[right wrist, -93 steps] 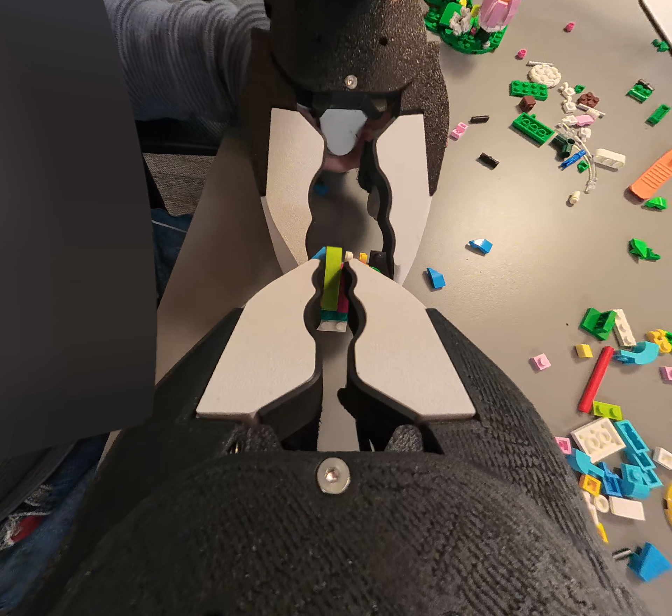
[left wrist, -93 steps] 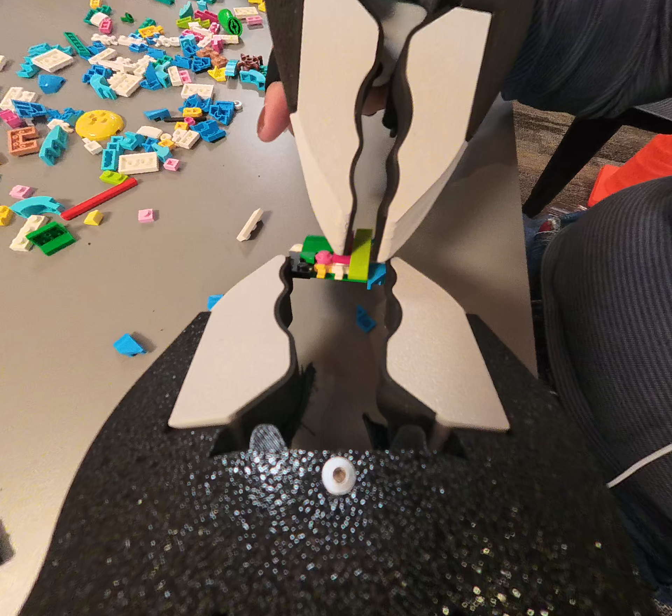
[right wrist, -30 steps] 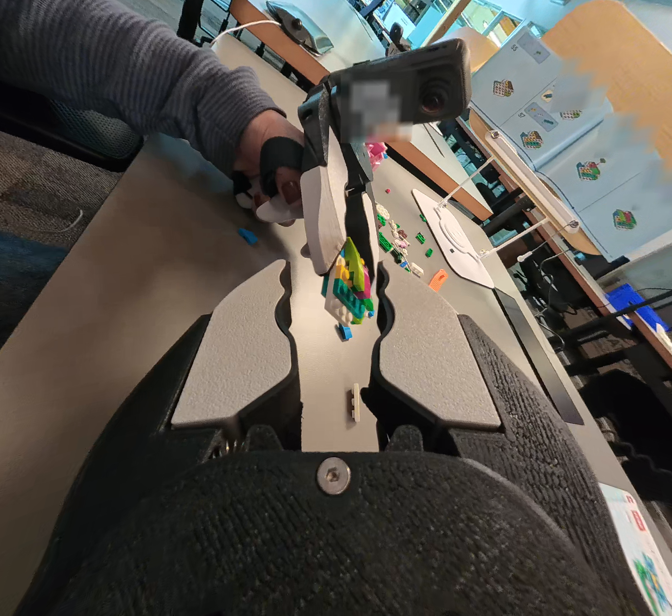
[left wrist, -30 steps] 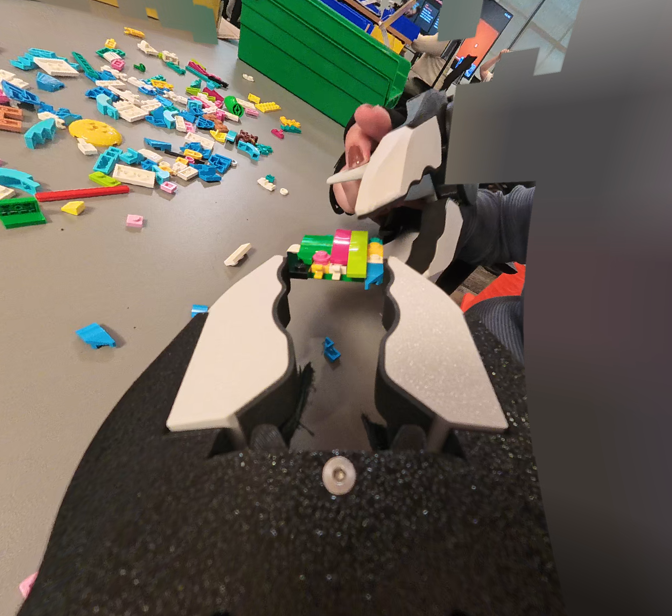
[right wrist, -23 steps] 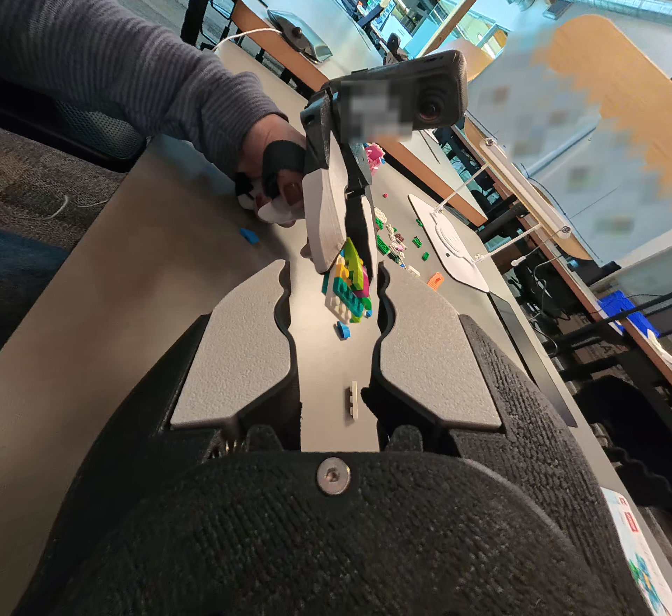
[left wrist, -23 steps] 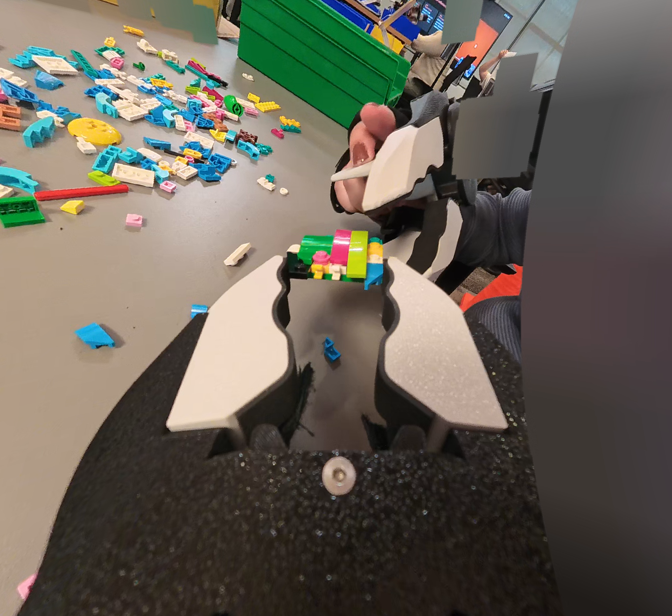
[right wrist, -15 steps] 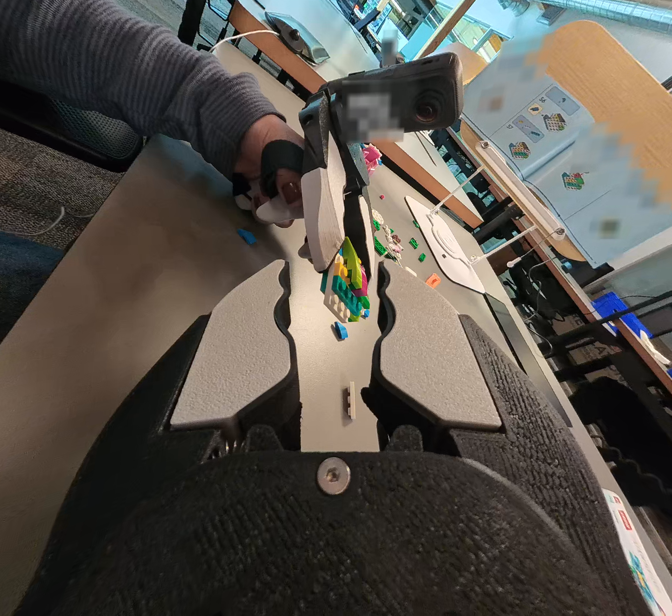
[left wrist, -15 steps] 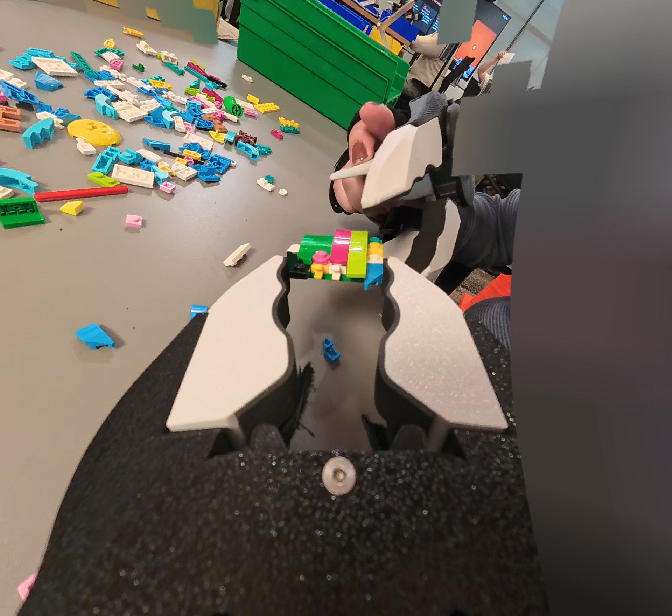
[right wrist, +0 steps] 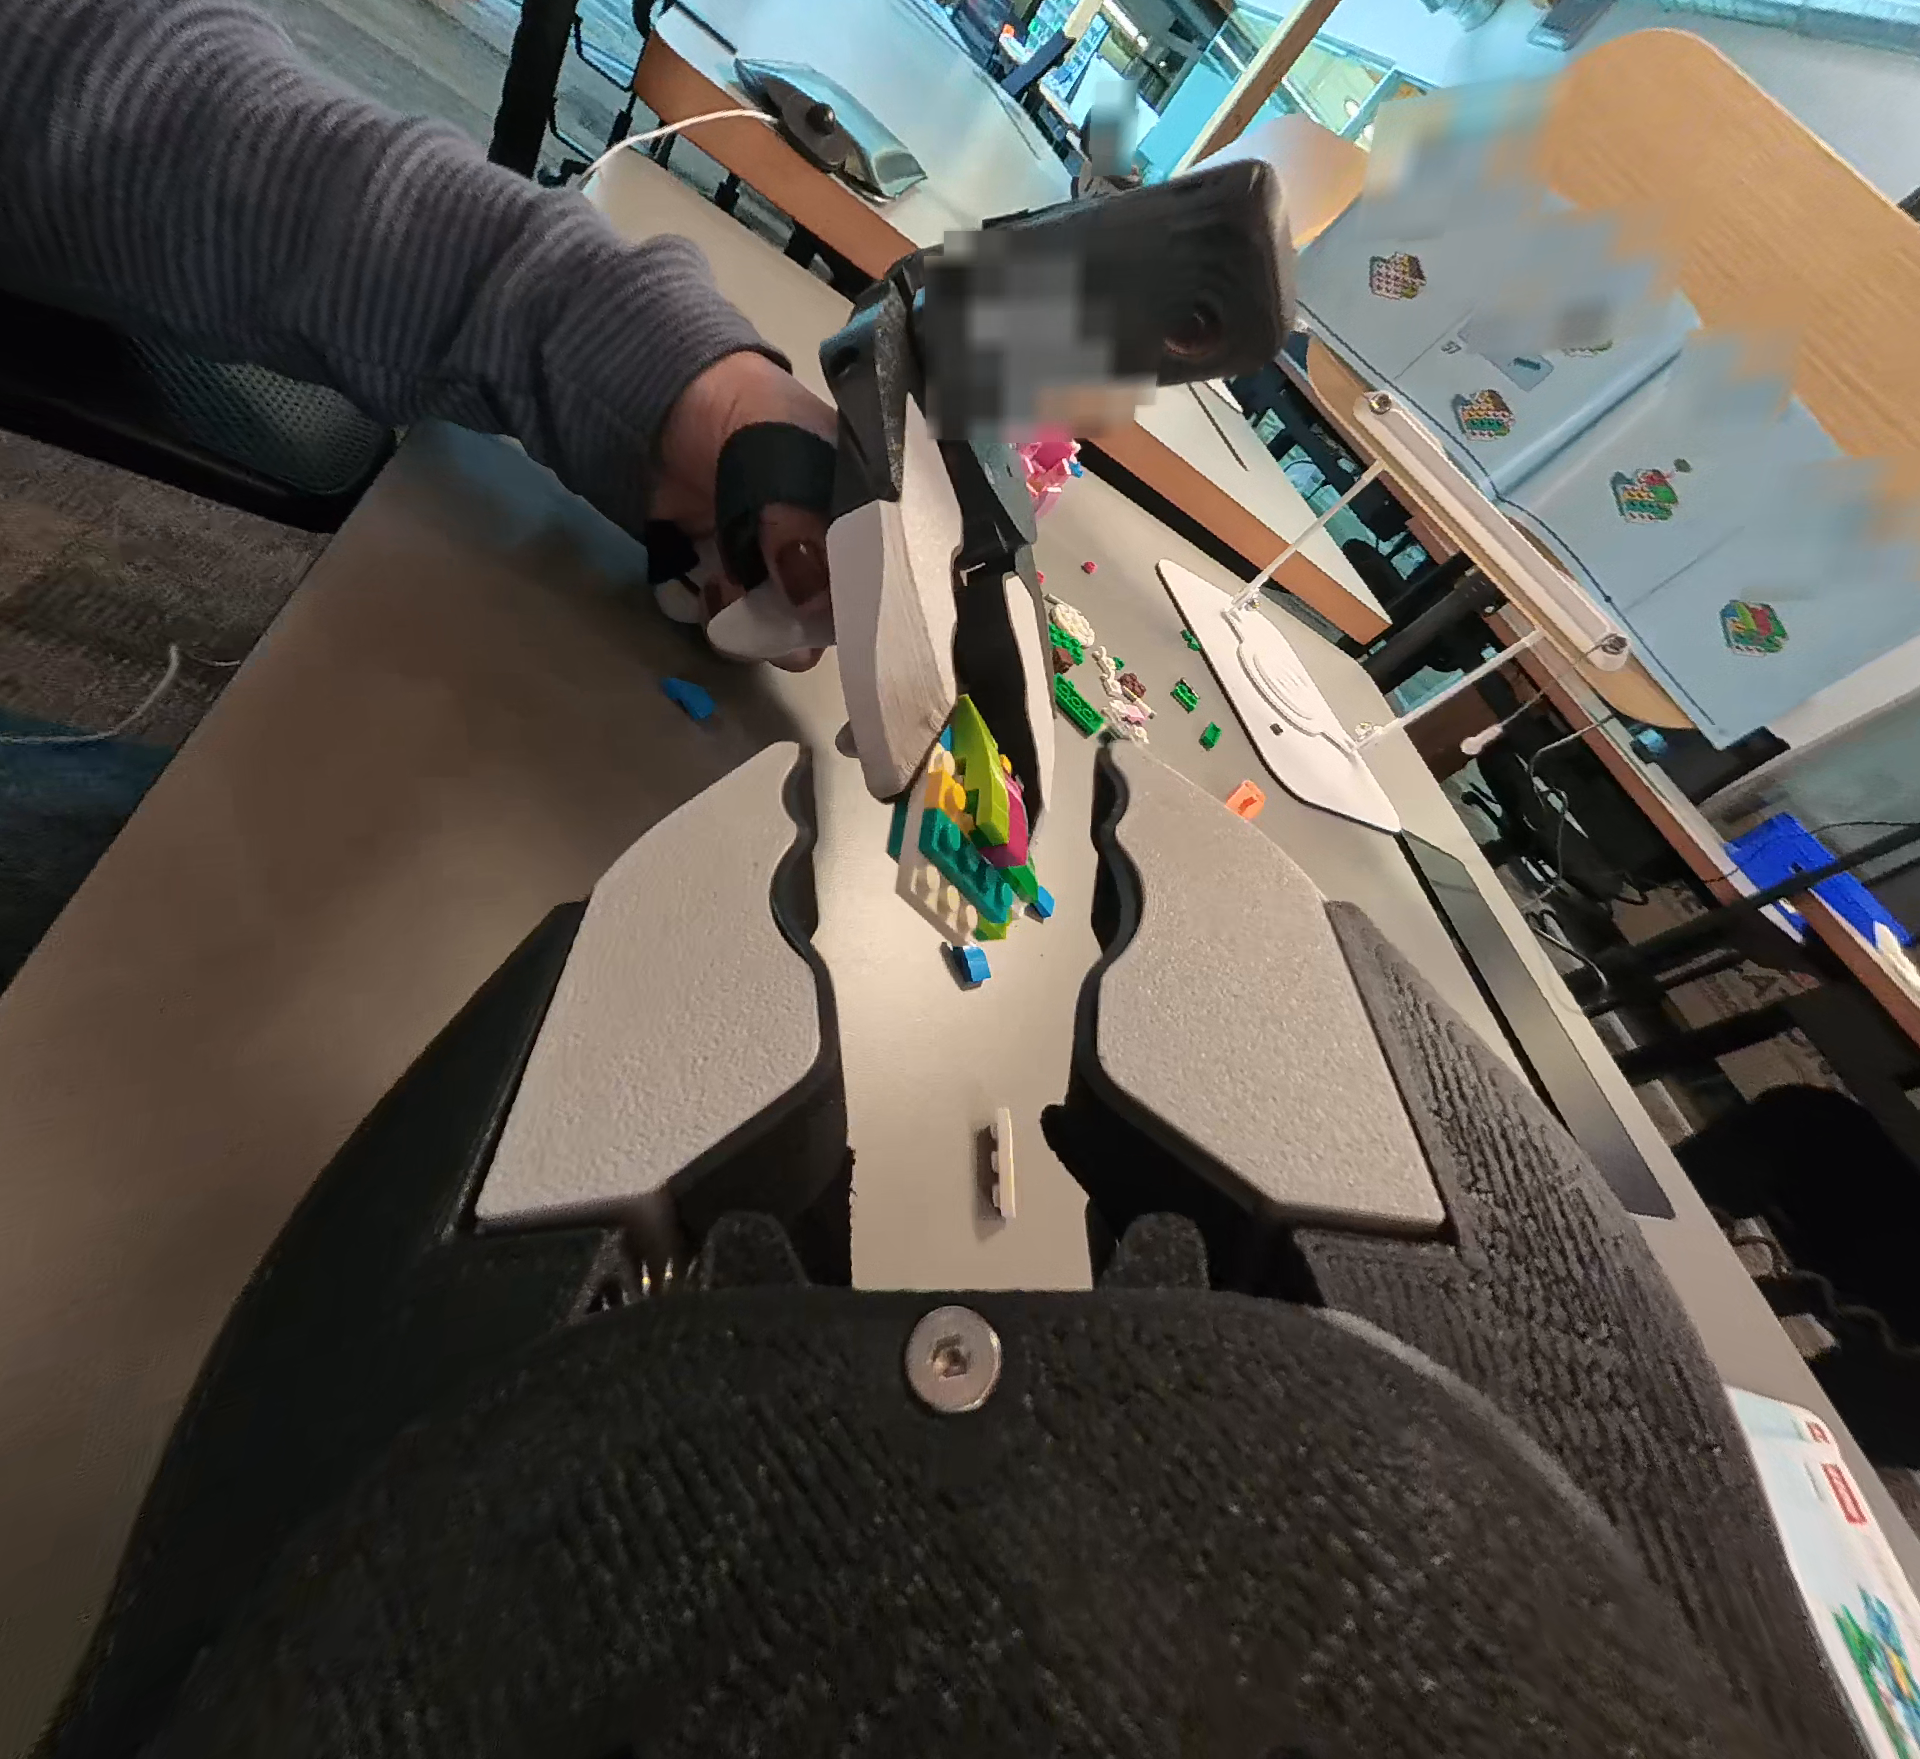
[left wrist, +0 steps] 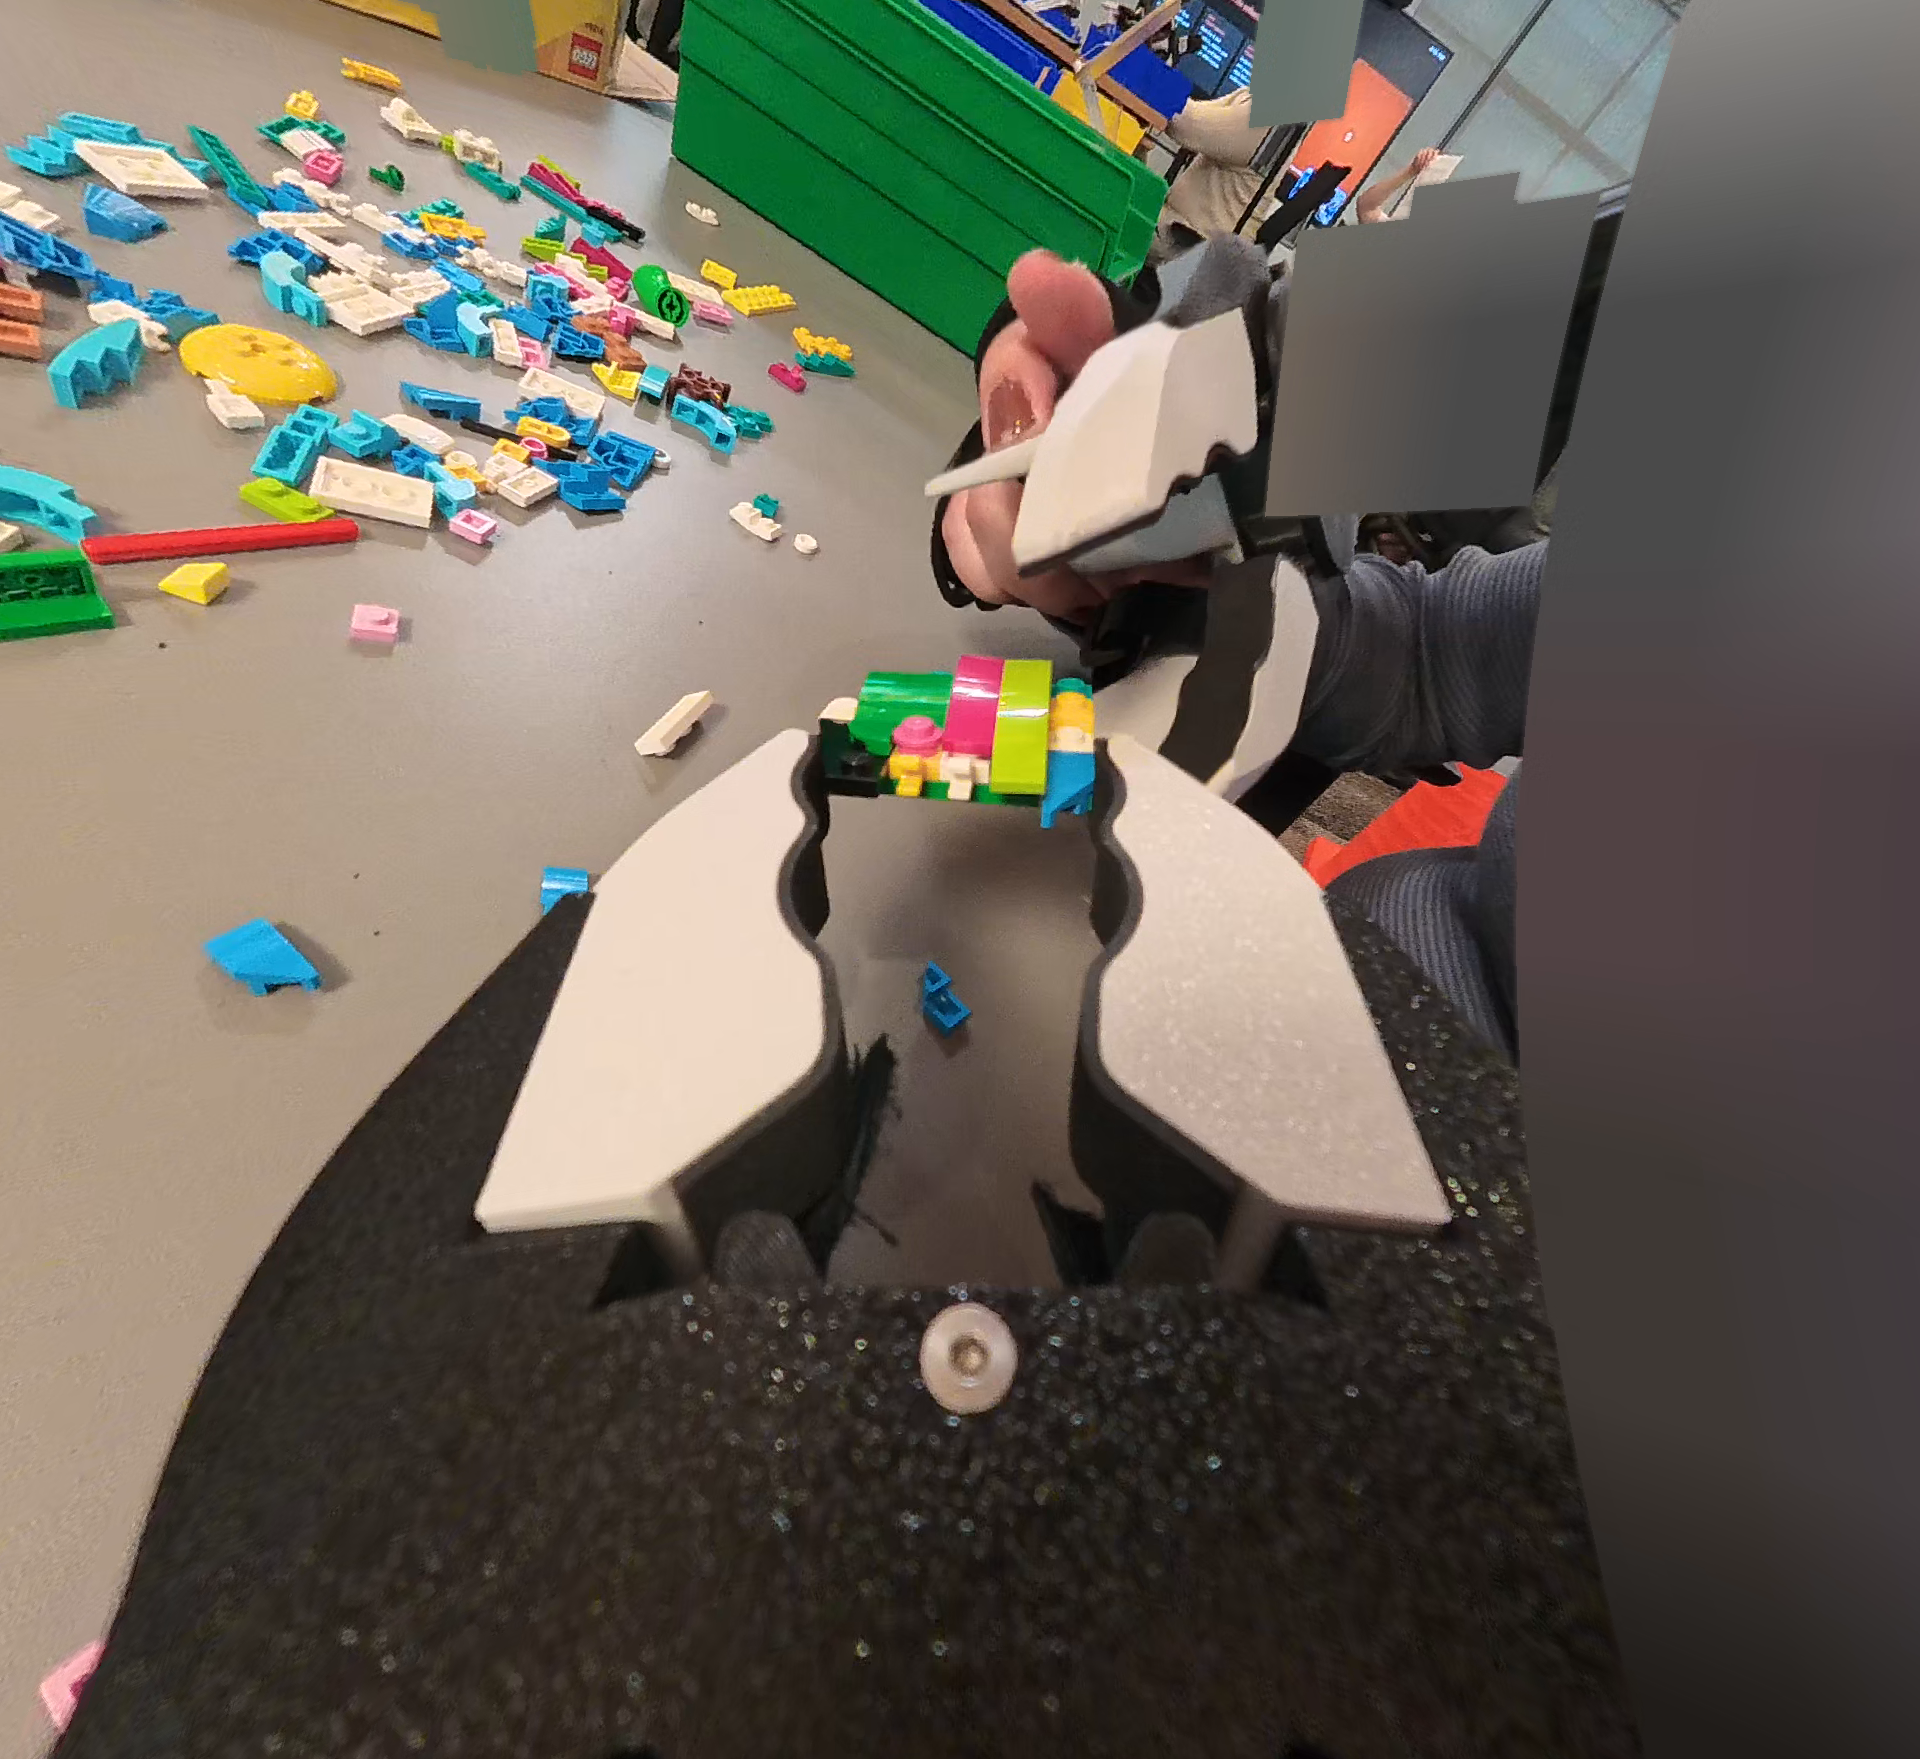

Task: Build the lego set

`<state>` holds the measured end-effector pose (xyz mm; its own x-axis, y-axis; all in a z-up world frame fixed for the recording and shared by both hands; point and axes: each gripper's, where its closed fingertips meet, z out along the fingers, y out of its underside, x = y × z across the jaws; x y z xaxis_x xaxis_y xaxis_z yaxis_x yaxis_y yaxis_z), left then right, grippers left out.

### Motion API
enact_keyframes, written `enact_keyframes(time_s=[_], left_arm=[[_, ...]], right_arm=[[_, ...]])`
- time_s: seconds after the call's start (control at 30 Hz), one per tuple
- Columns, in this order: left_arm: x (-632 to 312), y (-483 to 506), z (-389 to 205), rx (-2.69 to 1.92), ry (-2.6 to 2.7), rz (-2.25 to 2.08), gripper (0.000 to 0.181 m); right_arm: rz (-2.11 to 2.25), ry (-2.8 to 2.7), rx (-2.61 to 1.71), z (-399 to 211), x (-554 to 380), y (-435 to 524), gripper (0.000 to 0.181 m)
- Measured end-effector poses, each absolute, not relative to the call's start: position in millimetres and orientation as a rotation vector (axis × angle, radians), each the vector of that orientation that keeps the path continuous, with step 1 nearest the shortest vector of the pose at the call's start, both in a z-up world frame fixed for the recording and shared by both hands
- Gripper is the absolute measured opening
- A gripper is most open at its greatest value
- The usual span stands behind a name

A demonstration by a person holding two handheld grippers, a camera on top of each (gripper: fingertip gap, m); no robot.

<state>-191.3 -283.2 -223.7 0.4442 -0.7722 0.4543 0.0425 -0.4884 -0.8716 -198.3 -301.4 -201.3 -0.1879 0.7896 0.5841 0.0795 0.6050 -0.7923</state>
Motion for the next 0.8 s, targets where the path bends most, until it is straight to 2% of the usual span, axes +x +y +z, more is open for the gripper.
enact_keyframes(time_s=[0.03, 0.3, 0.8], left_arm=[[-191, -283, -224, -1.808, 0.623, -1.153, 0.048], [-191, -284, -223, -1.806, 0.621, -1.163, 0.048], [-189, -285, -228, -1.838, 0.633, -1.164, 0.048]], right_arm=[[0.745, -1.666, -0.728, -203, -199, -302, 0.050], [0.722, -1.754, -0.704, -214, -202, -308, 0.042], [0.831, -1.745, -0.748, -216, -205, -312, 0.041]])
